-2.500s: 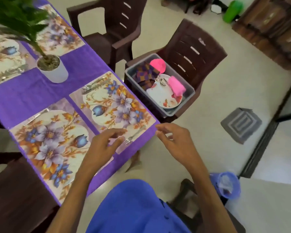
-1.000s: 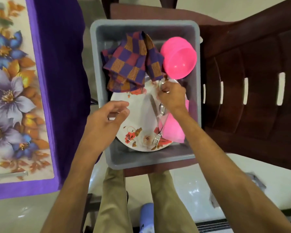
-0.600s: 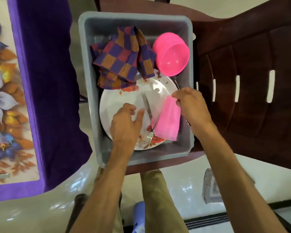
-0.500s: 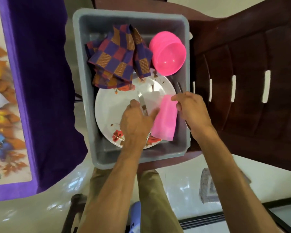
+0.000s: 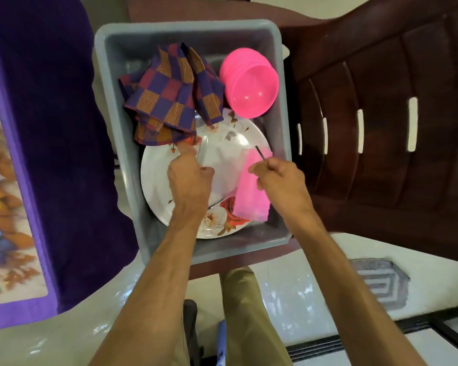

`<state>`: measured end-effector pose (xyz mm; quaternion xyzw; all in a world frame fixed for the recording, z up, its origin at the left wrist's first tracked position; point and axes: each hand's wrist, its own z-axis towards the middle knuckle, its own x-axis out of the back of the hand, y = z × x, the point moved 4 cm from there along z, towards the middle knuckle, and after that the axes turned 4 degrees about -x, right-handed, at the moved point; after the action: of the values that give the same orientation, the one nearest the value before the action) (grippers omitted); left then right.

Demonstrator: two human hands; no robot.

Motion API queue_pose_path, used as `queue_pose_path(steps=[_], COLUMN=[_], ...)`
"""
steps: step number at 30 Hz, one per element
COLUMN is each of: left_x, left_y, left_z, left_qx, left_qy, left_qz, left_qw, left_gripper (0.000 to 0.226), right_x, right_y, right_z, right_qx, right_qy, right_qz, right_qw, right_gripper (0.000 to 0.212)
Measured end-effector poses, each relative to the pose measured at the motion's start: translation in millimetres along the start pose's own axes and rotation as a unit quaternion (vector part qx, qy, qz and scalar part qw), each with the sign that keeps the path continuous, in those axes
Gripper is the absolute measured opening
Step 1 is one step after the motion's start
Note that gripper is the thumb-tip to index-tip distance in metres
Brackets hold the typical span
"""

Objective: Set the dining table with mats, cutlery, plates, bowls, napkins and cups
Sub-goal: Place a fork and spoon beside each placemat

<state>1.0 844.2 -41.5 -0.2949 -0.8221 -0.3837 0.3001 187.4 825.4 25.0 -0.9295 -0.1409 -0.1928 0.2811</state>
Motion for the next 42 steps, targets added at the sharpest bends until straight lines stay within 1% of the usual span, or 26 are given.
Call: queue_pose_path(steps=[2,4,5,6,7,9,10,11,12,14,17,20,22,25,27,28,29,31,32,34,35,37,38,39,40,42], left_x=[9,18,21,25,29,37,41,45,49,55,61,71,85,114,137,148,158,176,185,207,216,235,245,252,257,268], left_y=[-6,-12,-15,-20,-24,-32,-35,-37,-39,-43,-45,-43,-41,-34,-26,-22,-19,-13,-13,-11,-10,-5,-1,3,6,15], left_z=[1,-2,-3,-5,-6,-6,-6,-6,-5,-3,5,7,3,-3,-8,-12,-16,-24,-30,-43,-48,-64,-75,-85,-96,-120], left_qx=[-0.017,-0.032,-0.037,-0.04,-0.043,-0.035,-0.027,-0.016,0.0,0.026,0.016,-0.004,-0.024,-0.051,-0.042,-0.034,-0.031,-0.037,-0.038,-0.041,-0.042,-0.052,-0.059,-0.066,-0.072,-0.079], left_qy=[0.016,0.039,0.047,0.054,0.063,0.075,0.078,0.079,0.077,0.066,0.039,0.007,0.019,0.054,0.066,0.069,0.07,0.068,0.068,0.068,0.063,0.041,0.027,0.013,0.0,-0.028], left_qz=[0.013,0.035,0.043,0.05,0.053,0.043,0.032,0.018,-0.001,-0.03,-0.036,-0.078,-0.11,-0.172,-0.232,-0.262,-0.284,-0.317,-0.333,-0.354,-0.362,-0.378,-0.385,-0.393,-0.402,-0.422], left_qw=[1.0,0.998,0.997,0.996,0.996,0.996,0.996,0.997,0.997,0.997,0.998,0.997,0.993,0.982,0.97,0.962,0.956,0.945,0.94,0.932,0.929,0.923,0.921,0.917,0.913,0.903], left_gripper=[0.043,0.045,0.046,0.046,0.044,0.041,0.04,0.041,0.041,0.041,0.026,0.015,0.012,0.022,0.022,0.019,0.017,0.016,0.015,0.016,0.018,0.023,0.025,0.026,0.026,0.026], right_x=[-8,-18,-23,-31,-41,-65,-76,-85,-92,-99,-102,-104,-108,-119,-120,-117,-115,-108,-104,-89,-78,-48,-30,-13,1,25], right_y=[4,6,5,4,3,5,7,9,11,13,10,8,11,16,12,6,-1,-18,-28,-53,-63,-83,-92,-101,-106,-116], right_z=[2,2,1,-1,-3,-6,-7,-6,-5,-2,2,2,-4,-11,-12,-11,-11,-10,-12,-18,-21,-36,-46,-58,-68,-100], right_qx=[0.021,0.063,0.1,0.139,0.174,0.231,0.256,0.277,0.291,0.311,0.32,0.336,0.36,0.407,0.426,0.427,0.423,0.406,0.392,0.355,0.339,0.305,0.282,0.257,0.23,0.177], right_qy=[0.004,0.009,0.014,0.016,0.008,-0.017,-0.031,-0.043,-0.056,-0.078,-0.092,-0.098,-0.107,-0.124,-0.12,-0.109,-0.1,-0.088,-0.075,-0.034,-0.006,0.053,0.068,0.07,0.055,0.001], right_qz=[-0.041,-0.097,-0.146,-0.212,-0.295,-0.467,-0.523,-0.559,-0.582,-0.612,-0.639,-0.661,-0.676,-0.712,-0.721,-0.725,-0.725,-0.707,-0.691,-0.621,-0.567,-0.415,-0.322,-0.224,-0.136,0.012], right_qw=[0.999,0.993,0.984,0.967,0.939,0.853,0.812,0.781,0.757,0.723,0.693,0.664,0.634,0.558,0.533,0.529,0.534,0.573,0.603,0.698,0.751,0.856,0.901,0.937,0.962,0.984], right_gripper=[0.02,0.014,0.013,0.02,0.031,0.049,0.054,0.057,0.057,0.05,0.03,0.028,0.03,0.03,0.028,0.026,0.025,0.023,0.021,0.017,0.017,0.015,0.014,0.011,0.009,0.014])
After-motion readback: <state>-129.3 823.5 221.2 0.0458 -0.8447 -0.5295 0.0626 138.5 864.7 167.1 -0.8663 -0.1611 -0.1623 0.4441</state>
